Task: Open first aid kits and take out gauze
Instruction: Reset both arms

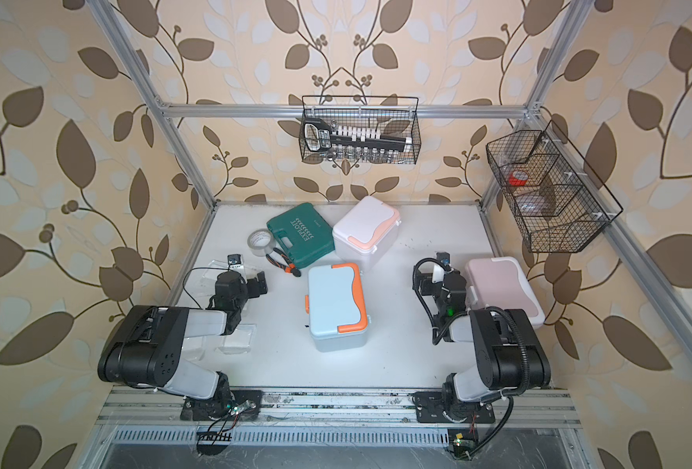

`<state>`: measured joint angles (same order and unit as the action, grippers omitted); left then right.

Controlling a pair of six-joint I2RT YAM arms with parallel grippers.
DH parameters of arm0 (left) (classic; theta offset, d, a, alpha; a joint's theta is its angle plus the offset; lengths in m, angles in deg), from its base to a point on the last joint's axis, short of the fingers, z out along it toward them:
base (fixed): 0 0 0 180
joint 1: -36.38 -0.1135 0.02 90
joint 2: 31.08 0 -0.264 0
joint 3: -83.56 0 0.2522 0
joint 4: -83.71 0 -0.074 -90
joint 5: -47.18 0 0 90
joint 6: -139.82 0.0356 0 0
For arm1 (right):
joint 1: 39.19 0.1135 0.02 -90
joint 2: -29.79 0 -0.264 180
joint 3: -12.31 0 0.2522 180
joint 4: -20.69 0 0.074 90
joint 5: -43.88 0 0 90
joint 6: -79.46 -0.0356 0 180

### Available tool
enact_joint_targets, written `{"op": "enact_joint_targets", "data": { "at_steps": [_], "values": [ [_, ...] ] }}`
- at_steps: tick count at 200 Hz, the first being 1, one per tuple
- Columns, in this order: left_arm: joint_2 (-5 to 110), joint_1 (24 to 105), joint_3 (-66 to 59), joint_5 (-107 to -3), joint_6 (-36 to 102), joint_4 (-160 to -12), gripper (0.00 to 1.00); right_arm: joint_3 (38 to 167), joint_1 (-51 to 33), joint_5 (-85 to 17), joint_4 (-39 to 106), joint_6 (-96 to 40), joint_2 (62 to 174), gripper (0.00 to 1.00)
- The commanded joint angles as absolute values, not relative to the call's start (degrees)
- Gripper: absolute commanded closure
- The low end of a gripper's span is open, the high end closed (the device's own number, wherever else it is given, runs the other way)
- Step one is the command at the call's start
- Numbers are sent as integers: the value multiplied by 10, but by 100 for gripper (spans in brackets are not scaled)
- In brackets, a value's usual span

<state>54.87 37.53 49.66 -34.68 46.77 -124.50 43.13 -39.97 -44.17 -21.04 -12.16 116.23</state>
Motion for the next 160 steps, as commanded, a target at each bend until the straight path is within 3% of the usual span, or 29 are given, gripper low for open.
{"op": "enact_joint_targets", "data": {
  "at_steps": [1,66,113,160],
  "values": [
    [543,379,482,-335,471,-1254,1,433,-402,-433,-216,-117,1158,0],
    [541,378,486,-338,472,-1259,1,430,-404,-429,-222,-118,1156,0],
    [456,380,546,-343,473,-1303,1,339,-404,-458,-340,-129,1094,0],
    [530,378,502,-305,456,-1282,1,430,-401,-464,-246,-126,1171,0]
  ]
}}
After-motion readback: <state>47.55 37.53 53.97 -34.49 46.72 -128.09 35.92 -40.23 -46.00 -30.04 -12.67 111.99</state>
